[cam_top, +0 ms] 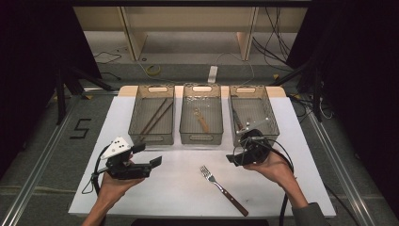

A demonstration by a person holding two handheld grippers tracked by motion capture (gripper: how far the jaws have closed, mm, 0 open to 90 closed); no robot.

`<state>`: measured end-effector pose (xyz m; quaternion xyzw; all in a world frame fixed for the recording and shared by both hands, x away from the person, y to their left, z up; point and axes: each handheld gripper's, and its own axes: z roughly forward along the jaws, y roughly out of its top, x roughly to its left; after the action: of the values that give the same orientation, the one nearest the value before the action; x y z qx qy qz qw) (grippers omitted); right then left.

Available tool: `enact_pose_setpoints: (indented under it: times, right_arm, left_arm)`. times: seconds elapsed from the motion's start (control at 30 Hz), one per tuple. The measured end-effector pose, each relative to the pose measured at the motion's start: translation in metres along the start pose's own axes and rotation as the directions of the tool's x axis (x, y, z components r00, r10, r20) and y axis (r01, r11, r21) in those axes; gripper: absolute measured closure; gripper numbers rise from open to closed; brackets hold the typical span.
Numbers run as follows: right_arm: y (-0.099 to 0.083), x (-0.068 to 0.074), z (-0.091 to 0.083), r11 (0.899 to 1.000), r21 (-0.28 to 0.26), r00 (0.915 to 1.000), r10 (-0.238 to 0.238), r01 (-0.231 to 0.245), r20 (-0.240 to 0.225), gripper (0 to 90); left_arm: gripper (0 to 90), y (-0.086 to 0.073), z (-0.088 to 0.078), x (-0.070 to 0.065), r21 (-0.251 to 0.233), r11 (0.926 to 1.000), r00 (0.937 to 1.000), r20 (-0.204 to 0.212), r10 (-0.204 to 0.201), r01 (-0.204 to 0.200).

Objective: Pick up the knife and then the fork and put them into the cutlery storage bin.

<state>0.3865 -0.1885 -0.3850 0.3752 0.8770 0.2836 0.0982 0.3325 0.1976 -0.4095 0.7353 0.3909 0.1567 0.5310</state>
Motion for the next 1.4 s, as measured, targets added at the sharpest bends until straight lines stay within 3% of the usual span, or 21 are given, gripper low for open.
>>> enact_pose_setpoints:
  times: [0.23,0.43,0.9,1.4]
  right_arm:
    - [-0.007,0.017,0.001,0.998,0.040,0.9975,-0.054,0.056,-0.044,25.8]
    - [-0.015,0.035,0.005,0.988,0.098,0.9909,-0.115,0.121,-0.070,27.4]
    - [-0.037,0.044,0.017,0.973,0.179,0.9869,-0.128,0.144,-0.098,31.8]
    - [-0.046,0.053,0.027,0.957,0.233,0.9831,-0.152,0.172,-0.102,37.5]
  left_arm:
    - [15.4,0.000,0.000,0.000,-0.001,1.0000,1.0000,0.000,0.001,-0.001]
    - [15.4,0.000,0.000,0.000,-0.001,1.0000,1.0000,0.000,0.002,-0.002]
    - [15.4,0.000,0.000,-0.001,-0.004,1.0000,1.0000,0.001,0.002,-0.002]
    - [15.3,0.000,0.000,-0.001,-0.003,1.0000,1.0000,0.000,0.006,-0.006]
